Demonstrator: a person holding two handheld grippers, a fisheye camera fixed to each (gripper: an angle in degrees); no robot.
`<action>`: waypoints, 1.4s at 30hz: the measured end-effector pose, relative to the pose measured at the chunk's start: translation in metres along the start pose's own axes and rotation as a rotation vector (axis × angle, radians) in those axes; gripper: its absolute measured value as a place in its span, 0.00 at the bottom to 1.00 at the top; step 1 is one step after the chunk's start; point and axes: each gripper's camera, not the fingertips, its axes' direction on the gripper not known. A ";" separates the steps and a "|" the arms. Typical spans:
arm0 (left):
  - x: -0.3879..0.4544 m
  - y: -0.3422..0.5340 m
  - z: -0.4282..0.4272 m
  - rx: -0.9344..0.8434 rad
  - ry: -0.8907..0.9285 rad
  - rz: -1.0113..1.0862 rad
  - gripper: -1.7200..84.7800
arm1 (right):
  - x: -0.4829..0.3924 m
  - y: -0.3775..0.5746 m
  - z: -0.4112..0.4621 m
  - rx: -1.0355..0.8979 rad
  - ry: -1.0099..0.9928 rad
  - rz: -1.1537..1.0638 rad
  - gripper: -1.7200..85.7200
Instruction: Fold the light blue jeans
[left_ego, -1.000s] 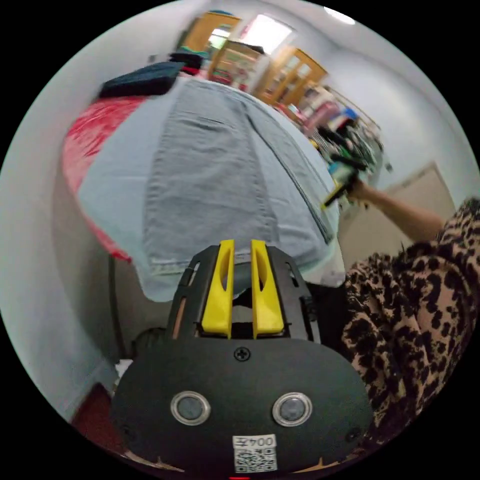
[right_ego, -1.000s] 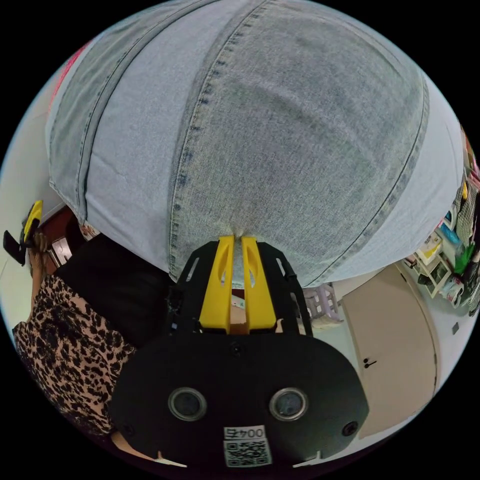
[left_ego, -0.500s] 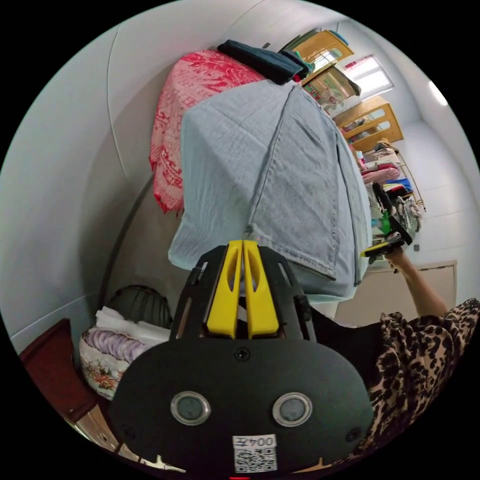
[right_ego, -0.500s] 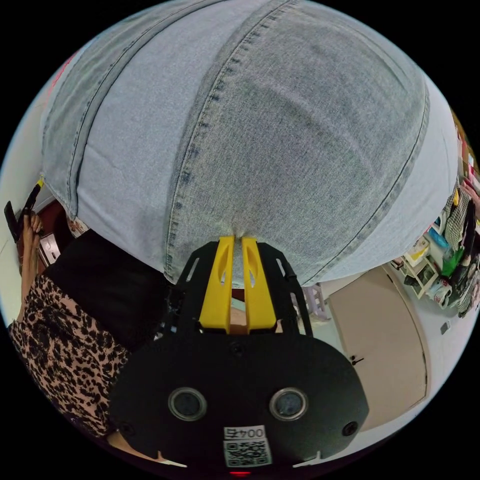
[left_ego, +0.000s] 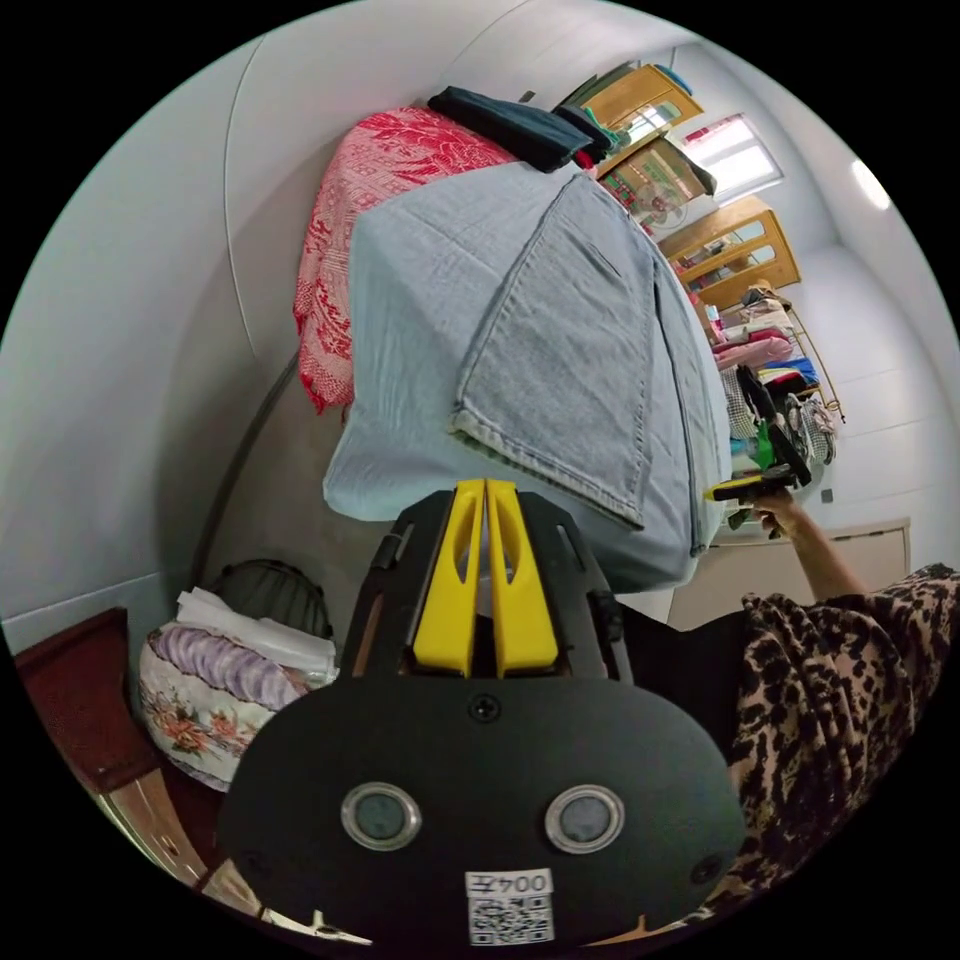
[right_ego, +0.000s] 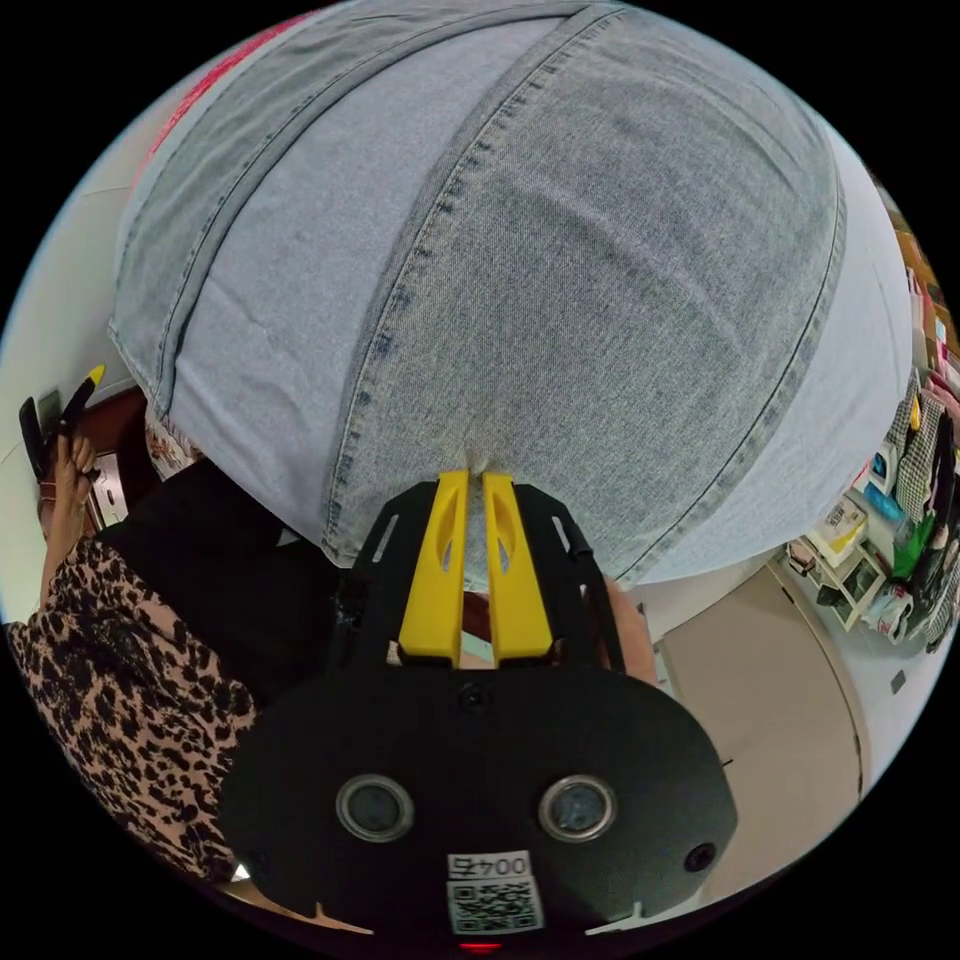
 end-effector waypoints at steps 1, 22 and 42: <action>0.013 0.005 0.003 0.002 -0.005 -0.003 0.02 | 0.002 0.003 -0.001 0.011 -0.008 -0.004 0.06; 0.368 0.067 0.105 -0.002 -0.016 0.006 0.03 | 0.189 0.109 -0.056 0.415 -0.466 -0.242 0.10; 0.452 -0.028 0.187 -0.103 -0.075 0.003 0.03 | 0.240 0.042 -0.217 0.370 -0.109 -0.332 0.15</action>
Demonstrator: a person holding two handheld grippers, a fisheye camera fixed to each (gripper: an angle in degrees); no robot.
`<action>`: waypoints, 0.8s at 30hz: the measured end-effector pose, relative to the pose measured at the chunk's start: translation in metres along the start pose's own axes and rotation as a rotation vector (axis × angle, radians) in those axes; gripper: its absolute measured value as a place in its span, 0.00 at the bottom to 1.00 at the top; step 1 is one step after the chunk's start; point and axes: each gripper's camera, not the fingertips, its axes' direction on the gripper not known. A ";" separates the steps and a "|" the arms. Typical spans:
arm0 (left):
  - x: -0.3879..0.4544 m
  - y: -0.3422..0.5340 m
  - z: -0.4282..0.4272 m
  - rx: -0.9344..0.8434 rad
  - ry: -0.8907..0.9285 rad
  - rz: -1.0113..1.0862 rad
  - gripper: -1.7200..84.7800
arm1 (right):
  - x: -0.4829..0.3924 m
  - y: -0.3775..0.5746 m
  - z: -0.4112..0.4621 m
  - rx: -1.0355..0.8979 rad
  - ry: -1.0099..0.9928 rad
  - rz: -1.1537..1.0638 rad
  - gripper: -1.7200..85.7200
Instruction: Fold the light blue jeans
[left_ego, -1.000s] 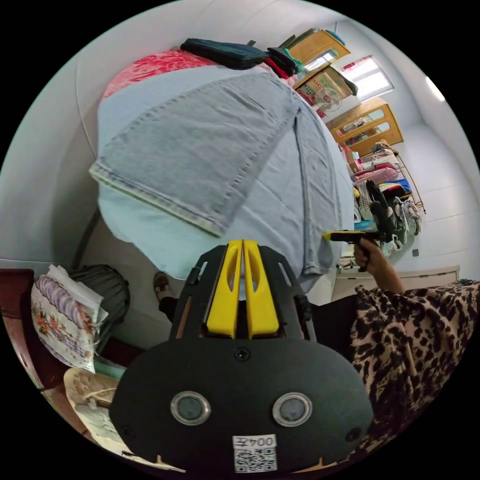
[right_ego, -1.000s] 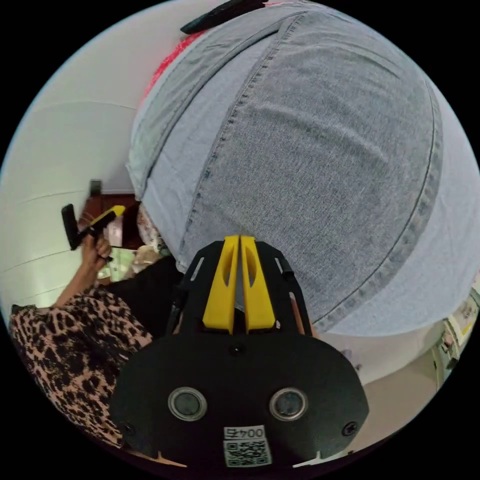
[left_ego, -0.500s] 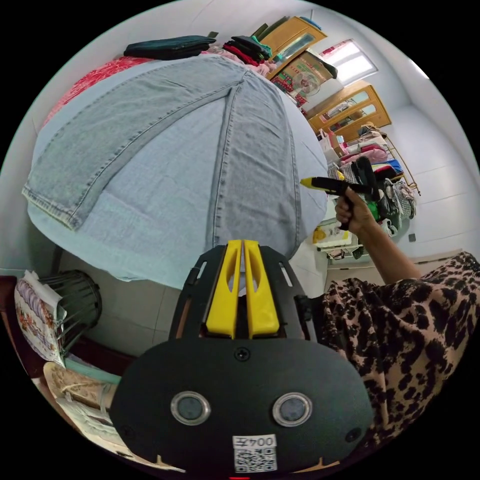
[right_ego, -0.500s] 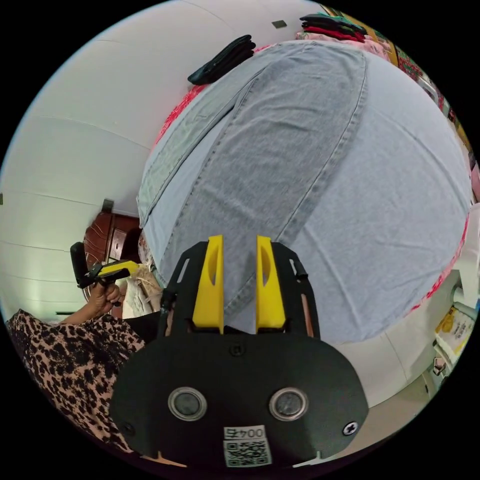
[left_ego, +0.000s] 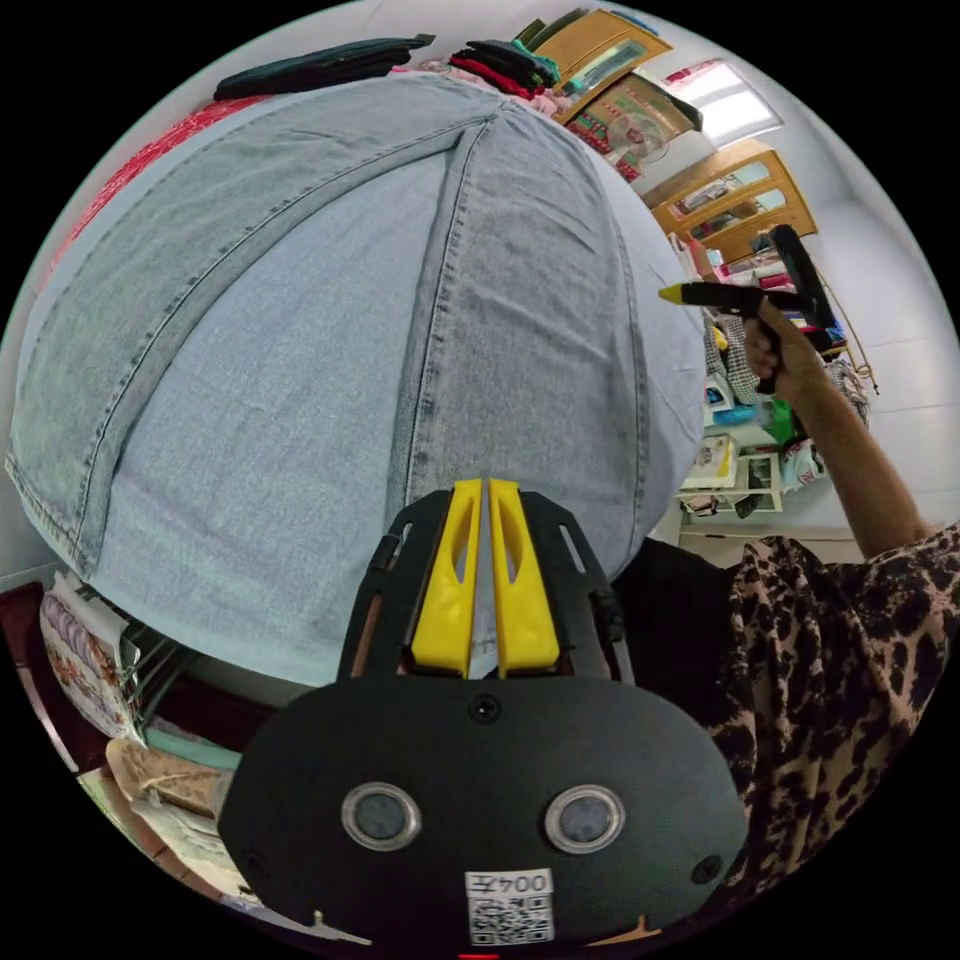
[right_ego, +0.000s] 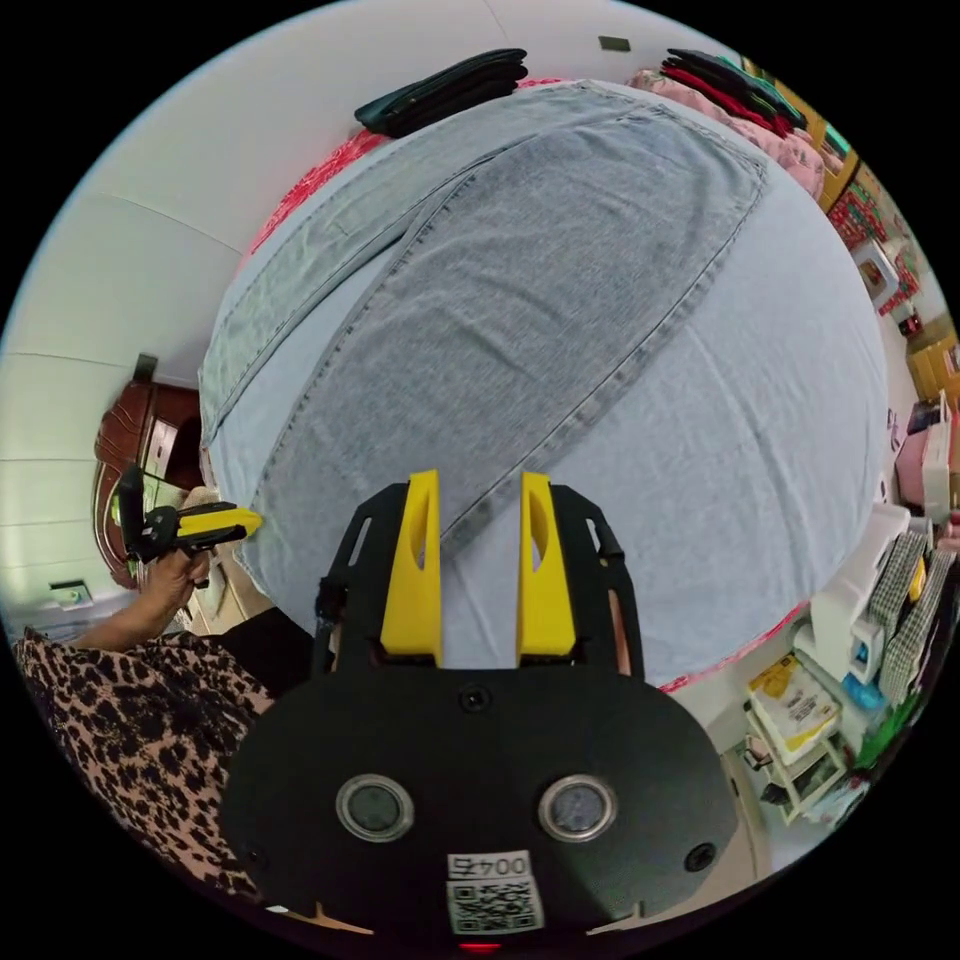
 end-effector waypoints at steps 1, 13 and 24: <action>0.005 -0.005 0.004 -0.024 -0.017 -0.020 0.03 | 0.003 -0.006 -0.003 -0.011 0.006 -0.013 0.15; 0.042 -0.018 -0.002 -0.006 -0.112 -0.321 0.04 | 0.023 -0.123 -0.029 -0.269 0.172 -0.334 0.15; 0.004 -0.068 -0.102 0.218 -0.042 -0.200 0.11 | 0.007 -0.176 -0.062 -0.355 0.230 -0.346 0.07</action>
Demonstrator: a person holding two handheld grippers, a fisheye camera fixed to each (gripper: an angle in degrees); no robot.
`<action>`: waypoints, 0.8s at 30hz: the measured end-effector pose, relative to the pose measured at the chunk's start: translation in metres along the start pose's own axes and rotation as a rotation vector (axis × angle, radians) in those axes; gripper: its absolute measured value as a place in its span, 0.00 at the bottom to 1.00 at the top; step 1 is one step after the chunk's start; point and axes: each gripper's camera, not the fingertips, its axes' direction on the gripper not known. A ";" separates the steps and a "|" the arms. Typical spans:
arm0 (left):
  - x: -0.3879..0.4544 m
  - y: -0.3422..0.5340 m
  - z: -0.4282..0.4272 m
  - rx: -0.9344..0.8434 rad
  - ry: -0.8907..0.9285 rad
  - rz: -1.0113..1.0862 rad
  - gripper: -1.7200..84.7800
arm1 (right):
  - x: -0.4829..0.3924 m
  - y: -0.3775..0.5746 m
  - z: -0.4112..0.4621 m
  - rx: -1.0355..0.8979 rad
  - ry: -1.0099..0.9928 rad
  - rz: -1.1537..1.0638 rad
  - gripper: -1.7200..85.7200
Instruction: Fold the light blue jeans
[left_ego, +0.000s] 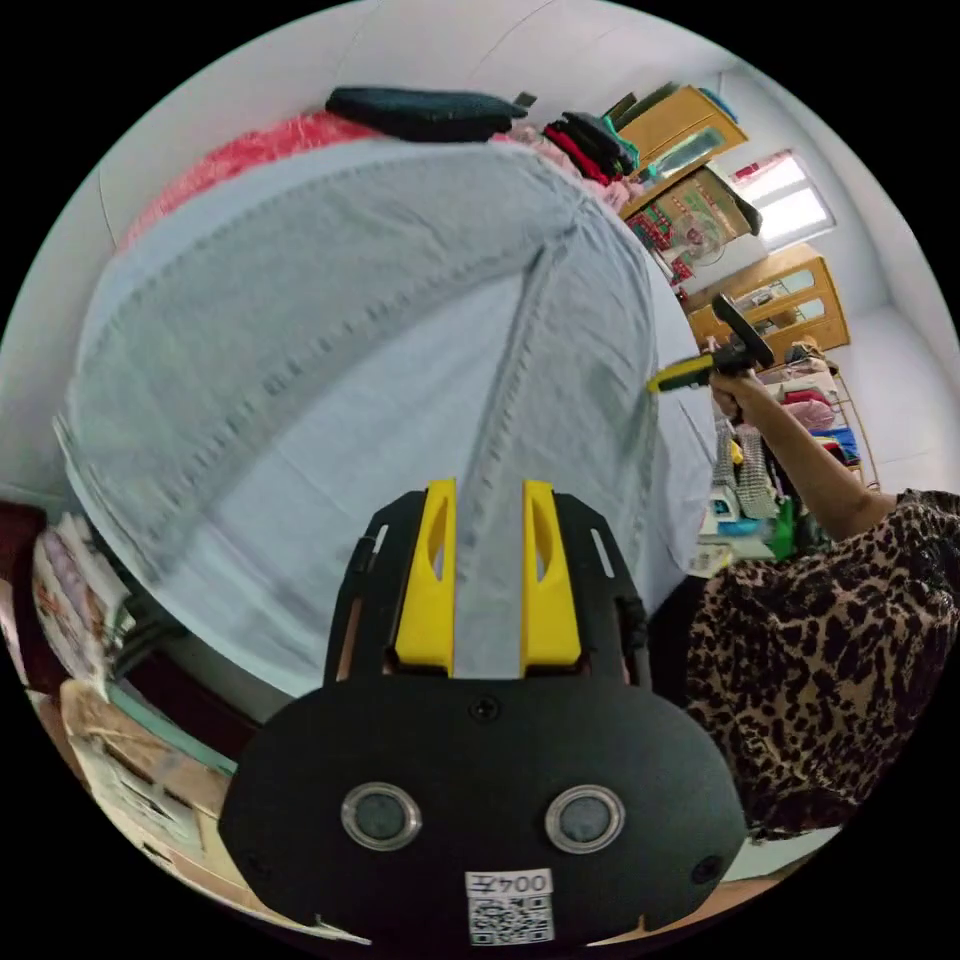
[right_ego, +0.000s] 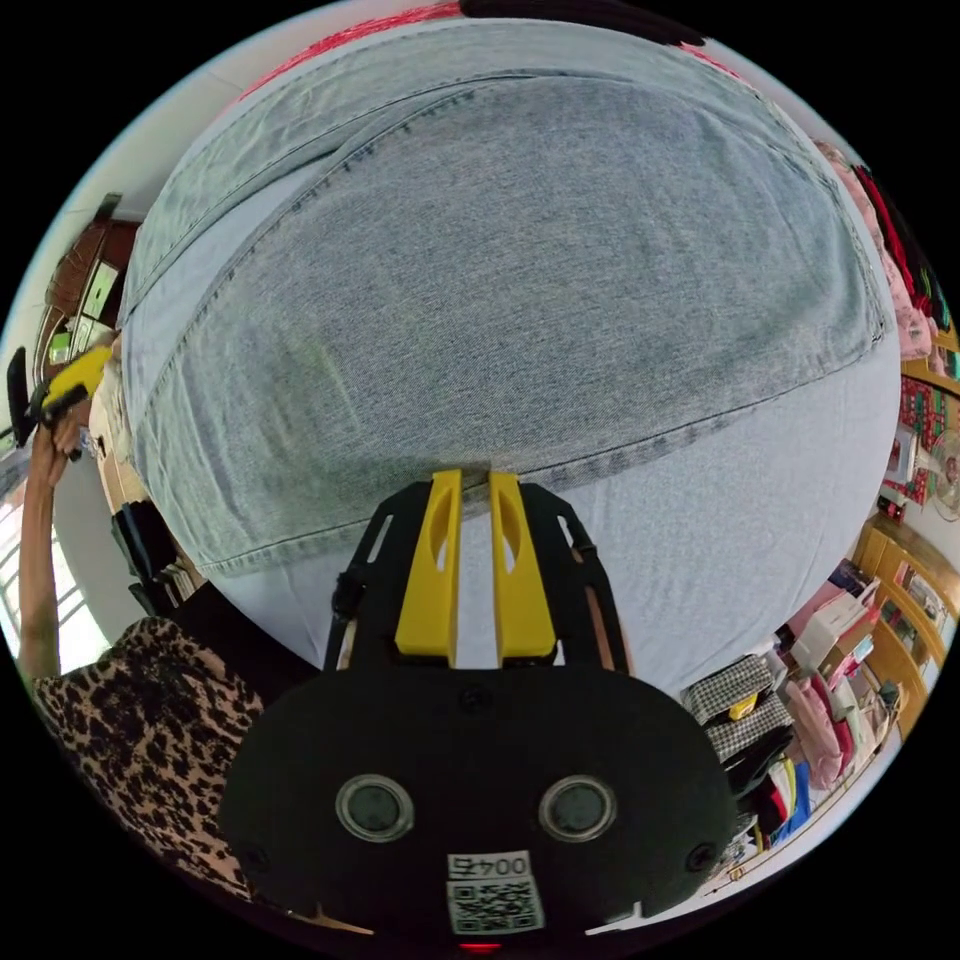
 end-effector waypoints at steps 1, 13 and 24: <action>-0.014 -0.019 -0.016 0.042 -0.044 0.015 0.11 | 0.002 -0.001 -0.003 0.000 -0.010 0.011 0.07; -0.123 -0.194 -0.050 0.030 -0.357 0.207 0.16 | 0.011 -0.024 -0.048 -0.011 -0.087 0.094 0.07; -0.168 -0.264 -0.028 -0.108 -0.305 0.299 0.17 | -0.004 -0.043 -0.082 -0.021 -0.043 0.126 0.07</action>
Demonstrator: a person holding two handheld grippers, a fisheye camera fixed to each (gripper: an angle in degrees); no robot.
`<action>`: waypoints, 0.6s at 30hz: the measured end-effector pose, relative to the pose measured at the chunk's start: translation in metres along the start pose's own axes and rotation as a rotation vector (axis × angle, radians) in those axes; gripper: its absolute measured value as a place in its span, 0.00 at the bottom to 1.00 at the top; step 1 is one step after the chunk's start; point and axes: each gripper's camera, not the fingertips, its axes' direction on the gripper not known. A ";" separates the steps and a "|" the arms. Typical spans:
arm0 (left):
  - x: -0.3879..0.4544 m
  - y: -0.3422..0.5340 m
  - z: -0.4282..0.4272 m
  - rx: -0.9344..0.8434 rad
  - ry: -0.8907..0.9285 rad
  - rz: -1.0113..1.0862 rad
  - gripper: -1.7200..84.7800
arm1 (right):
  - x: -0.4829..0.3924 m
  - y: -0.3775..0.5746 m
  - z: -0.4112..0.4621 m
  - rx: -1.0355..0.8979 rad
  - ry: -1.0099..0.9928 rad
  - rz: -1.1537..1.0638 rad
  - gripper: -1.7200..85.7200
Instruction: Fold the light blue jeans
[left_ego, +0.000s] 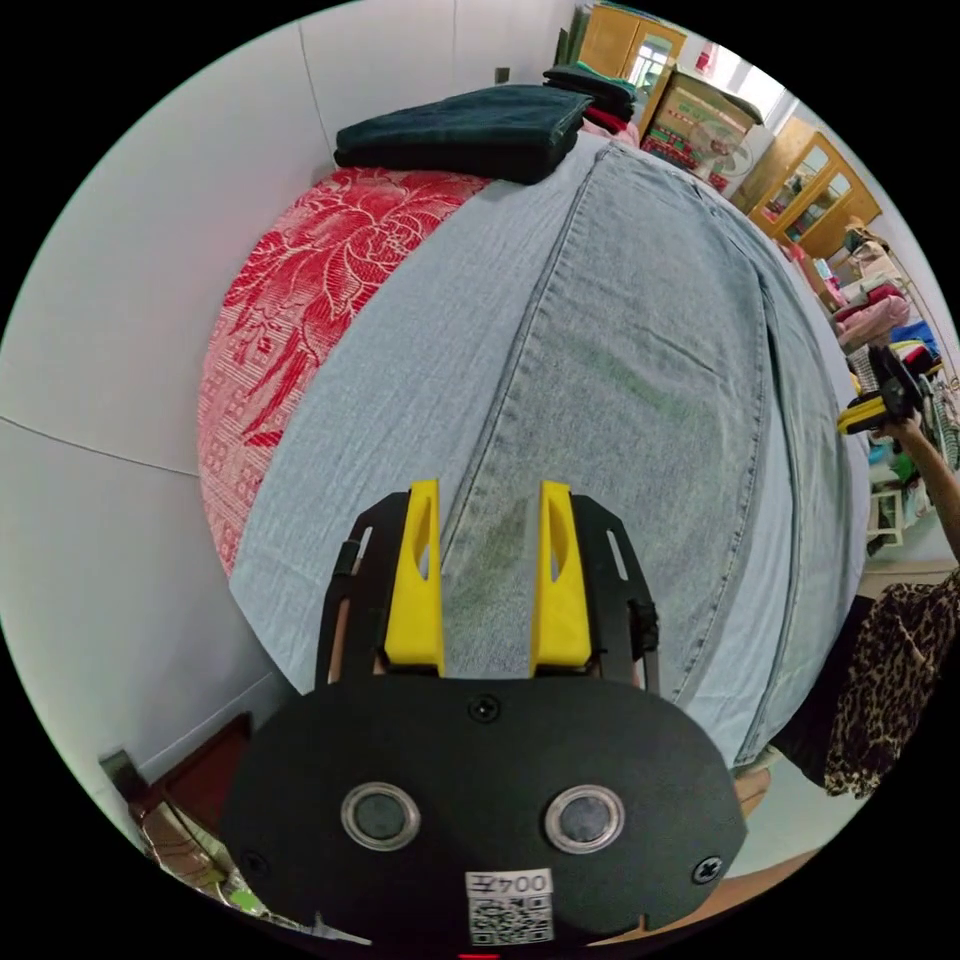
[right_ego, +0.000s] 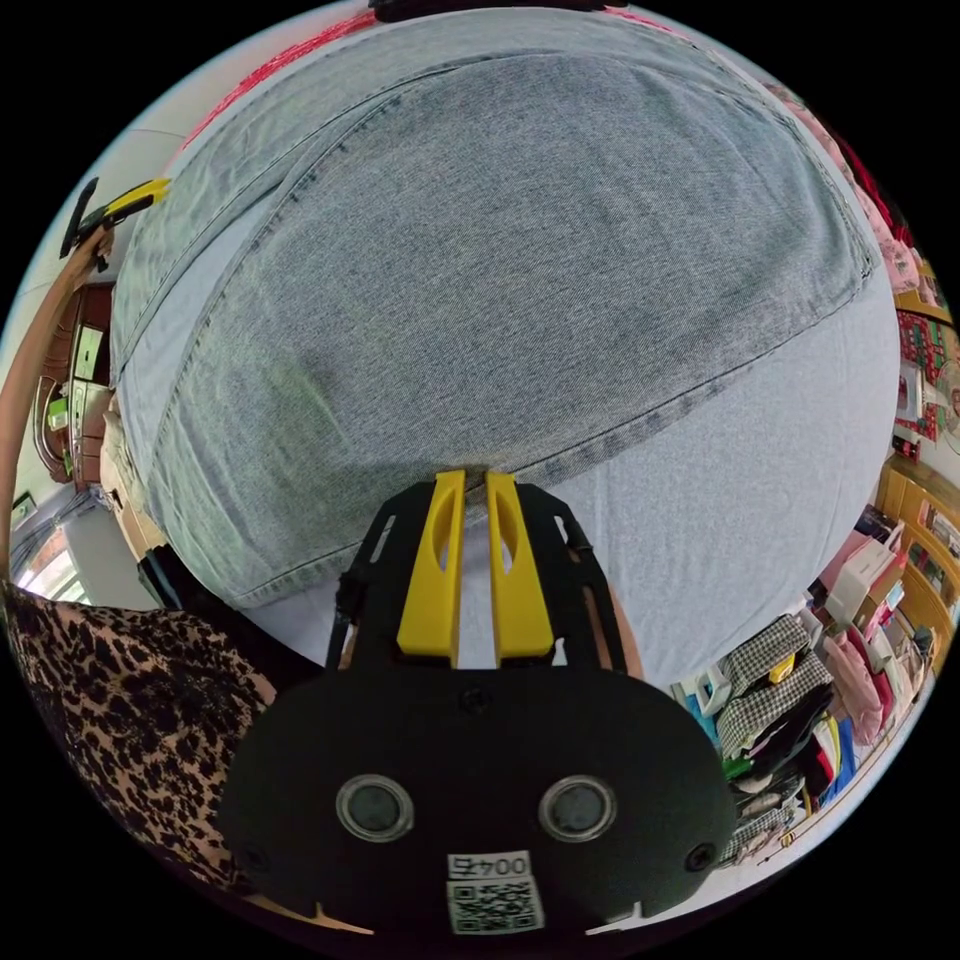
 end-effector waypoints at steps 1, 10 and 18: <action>-0.004 -0.004 0.003 -0.026 0.030 0.016 0.17 | -0.001 -0.001 -0.002 -0.002 0.003 0.001 0.07; -0.026 -0.011 0.002 -0.036 0.133 0.043 0.17 | -0.011 -0.010 -0.023 0.005 -0.034 0.028 0.07; -0.043 -0.009 -0.002 -0.071 0.178 0.066 0.12 | -0.031 -0.014 -0.040 0.029 -0.011 0.039 0.07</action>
